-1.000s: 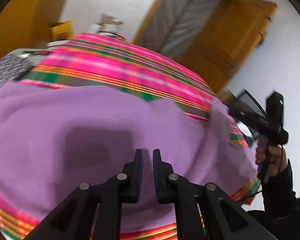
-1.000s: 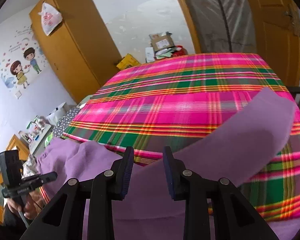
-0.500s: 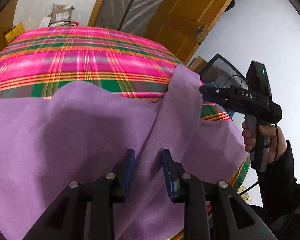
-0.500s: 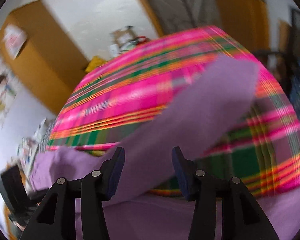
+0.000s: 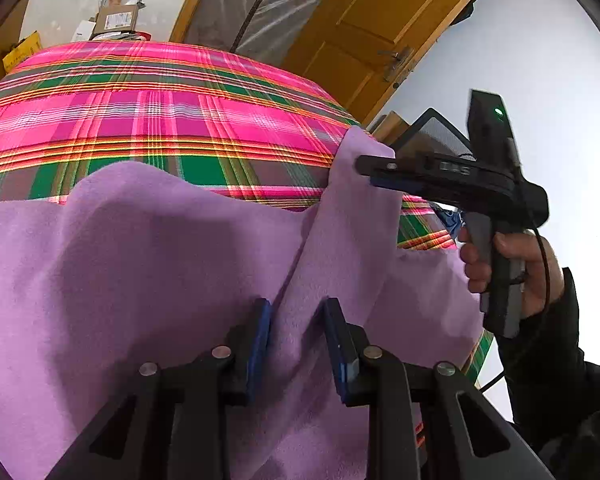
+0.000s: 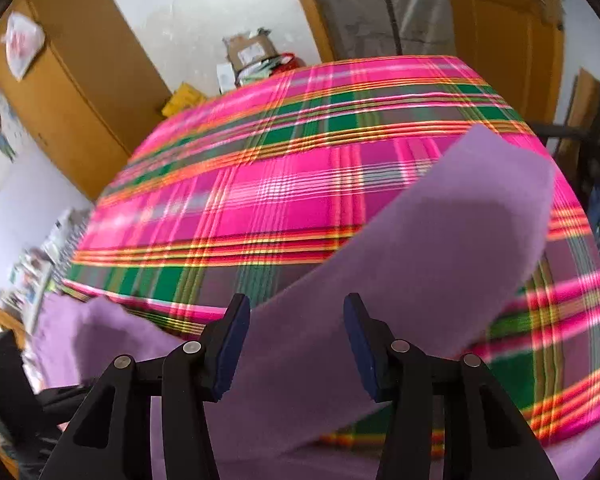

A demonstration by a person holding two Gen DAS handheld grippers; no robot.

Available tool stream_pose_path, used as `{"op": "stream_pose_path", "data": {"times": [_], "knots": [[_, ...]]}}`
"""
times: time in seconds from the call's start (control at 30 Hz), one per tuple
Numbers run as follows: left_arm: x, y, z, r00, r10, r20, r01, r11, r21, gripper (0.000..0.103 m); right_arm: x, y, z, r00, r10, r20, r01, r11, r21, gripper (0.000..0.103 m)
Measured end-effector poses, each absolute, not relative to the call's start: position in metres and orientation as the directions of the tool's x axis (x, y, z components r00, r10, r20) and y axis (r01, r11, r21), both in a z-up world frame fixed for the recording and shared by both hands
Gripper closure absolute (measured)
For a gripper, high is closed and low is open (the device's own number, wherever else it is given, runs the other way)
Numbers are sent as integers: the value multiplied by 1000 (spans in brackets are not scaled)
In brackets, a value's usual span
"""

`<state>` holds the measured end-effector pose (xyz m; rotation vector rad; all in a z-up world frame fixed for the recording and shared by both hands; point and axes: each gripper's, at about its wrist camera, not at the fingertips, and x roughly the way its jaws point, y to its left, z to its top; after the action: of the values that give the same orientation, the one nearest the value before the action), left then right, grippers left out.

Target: Fold clothes

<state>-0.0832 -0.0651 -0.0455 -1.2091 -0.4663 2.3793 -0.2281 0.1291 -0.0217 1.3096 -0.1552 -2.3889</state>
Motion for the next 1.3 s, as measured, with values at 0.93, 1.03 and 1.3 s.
{"op": "stream_pose_path", "data": {"times": [0.93, 1.03, 1.3], "knots": [[-70, -56, -31, -570, 503, -650, -287, -863, -416, 93, -197, 141, -10, -577, -355, -735, 333, -925, 185, 98], [-62, -50, -26, -570, 515, -640, -314, -856, -410, 95, -179, 157, 1, -608, -381, -697, 319, -921, 224, 98], [-35, -35, -19, -560, 546, -623, -379, -837, -394, 95, -121, 190, 21, -664, -386, -640, 281, -922, 265, 98]]}}
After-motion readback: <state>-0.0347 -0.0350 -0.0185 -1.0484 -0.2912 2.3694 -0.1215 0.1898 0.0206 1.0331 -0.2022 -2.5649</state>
